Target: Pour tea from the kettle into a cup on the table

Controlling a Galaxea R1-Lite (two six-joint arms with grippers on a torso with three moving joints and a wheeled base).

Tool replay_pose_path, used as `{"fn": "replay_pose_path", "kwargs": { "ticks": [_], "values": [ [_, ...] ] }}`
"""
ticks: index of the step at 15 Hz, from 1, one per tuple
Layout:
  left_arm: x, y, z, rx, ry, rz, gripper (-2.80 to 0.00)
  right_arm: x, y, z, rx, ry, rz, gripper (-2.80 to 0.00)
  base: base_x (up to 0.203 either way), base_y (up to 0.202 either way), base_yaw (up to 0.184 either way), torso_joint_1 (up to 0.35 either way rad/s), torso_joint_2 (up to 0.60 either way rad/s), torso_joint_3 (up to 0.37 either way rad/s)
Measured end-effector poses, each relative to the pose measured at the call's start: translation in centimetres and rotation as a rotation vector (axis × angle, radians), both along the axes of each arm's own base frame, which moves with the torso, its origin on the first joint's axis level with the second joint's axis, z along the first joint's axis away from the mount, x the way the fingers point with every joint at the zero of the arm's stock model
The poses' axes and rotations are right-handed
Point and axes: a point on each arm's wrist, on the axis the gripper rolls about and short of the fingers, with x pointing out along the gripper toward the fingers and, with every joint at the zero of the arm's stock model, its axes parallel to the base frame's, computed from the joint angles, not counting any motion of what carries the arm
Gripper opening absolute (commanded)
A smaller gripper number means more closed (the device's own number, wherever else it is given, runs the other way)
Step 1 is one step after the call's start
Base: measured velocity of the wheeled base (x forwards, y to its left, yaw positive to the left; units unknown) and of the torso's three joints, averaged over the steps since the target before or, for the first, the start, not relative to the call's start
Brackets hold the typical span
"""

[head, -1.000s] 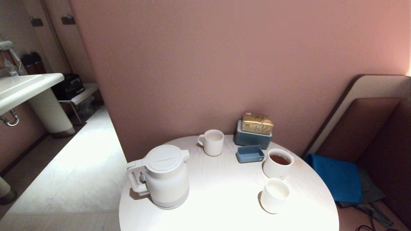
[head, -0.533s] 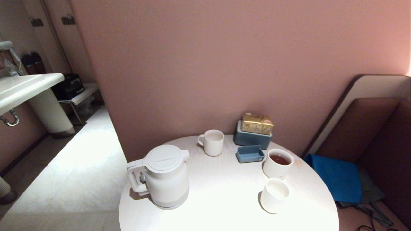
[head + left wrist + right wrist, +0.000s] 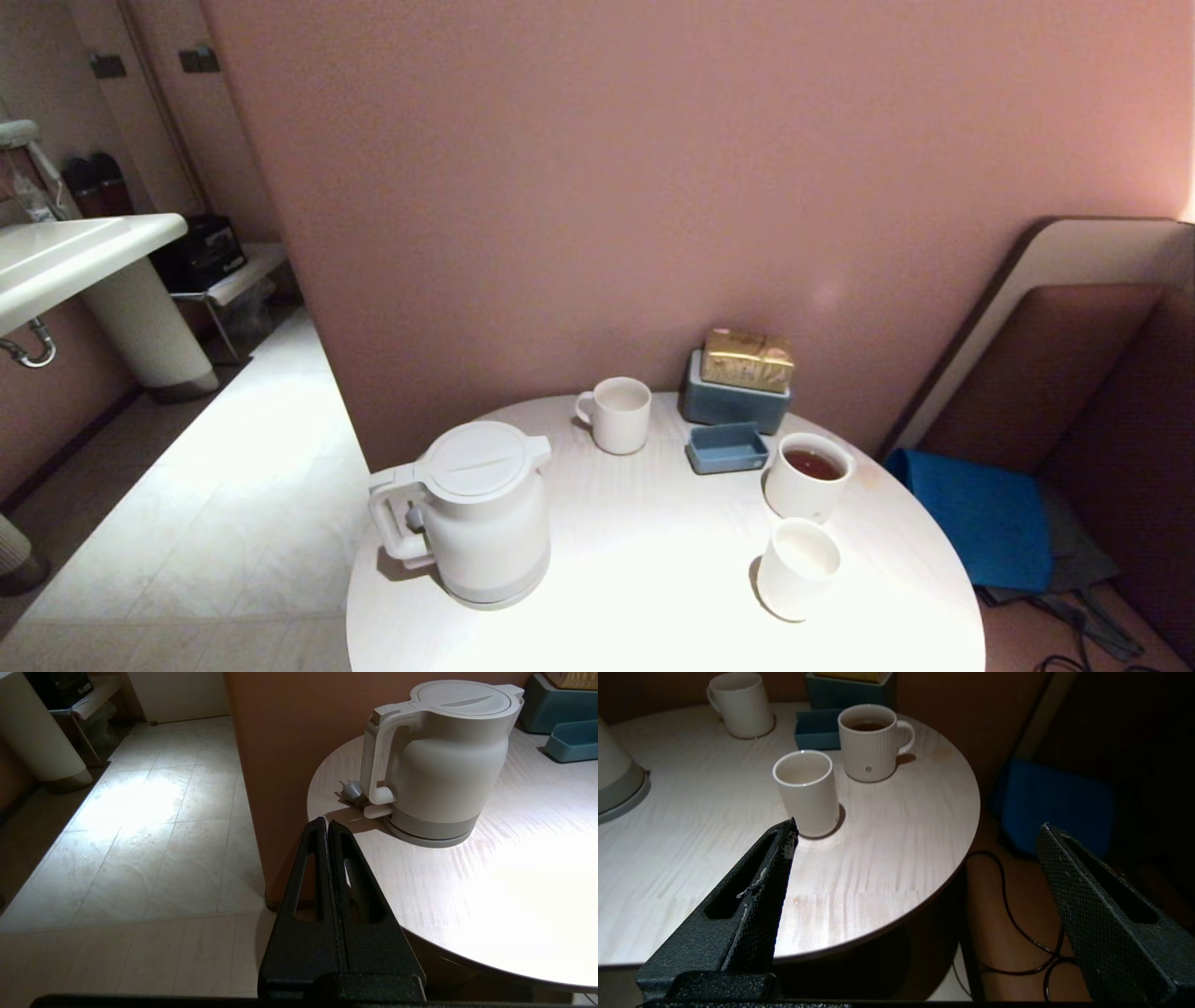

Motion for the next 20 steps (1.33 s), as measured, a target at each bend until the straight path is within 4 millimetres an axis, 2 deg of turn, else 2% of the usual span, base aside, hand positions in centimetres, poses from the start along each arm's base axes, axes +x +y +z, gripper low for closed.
{"fn": "replay_pose_path", "kwargs": {
  "ticks": [2, 8, 9, 20],
  "values": [
    [0.0, 0.0, 0.0, 0.0, 0.0, 0.0, -2.8, 0.35, -0.02, -0.16, -0.005, -0.045, -0.007, 0.0, 0.0, 0.0, 0.0, 0.0, 0.0, 0.0],
    [0.0, 0.0, 0.0, 0.0, 0.0, 0.0, -2.8, 0.46, -0.01, -0.53, -0.022, -0.033, 0.001, 0.0, 0.0, 0.0, 0.0, 0.0, 0.0, 0.0],
    [0.0, 0.0, 0.0, 0.0, 0.0, 0.0, -2.8, 0.46, -0.01, -0.53, -0.021, -0.033, 0.001, -2.8, 0.0, 0.0, 0.0, 0.0, 0.0, 0.0],
    [0.0, 0.0, 0.0, 0.0, 0.0, 0.0, -2.8, 0.45, -0.01, -0.51, -0.019, -0.035, 0.001, -2.8, 0.0, 0.0, 0.0, 0.0, 0.0, 0.0]
  ]
}}
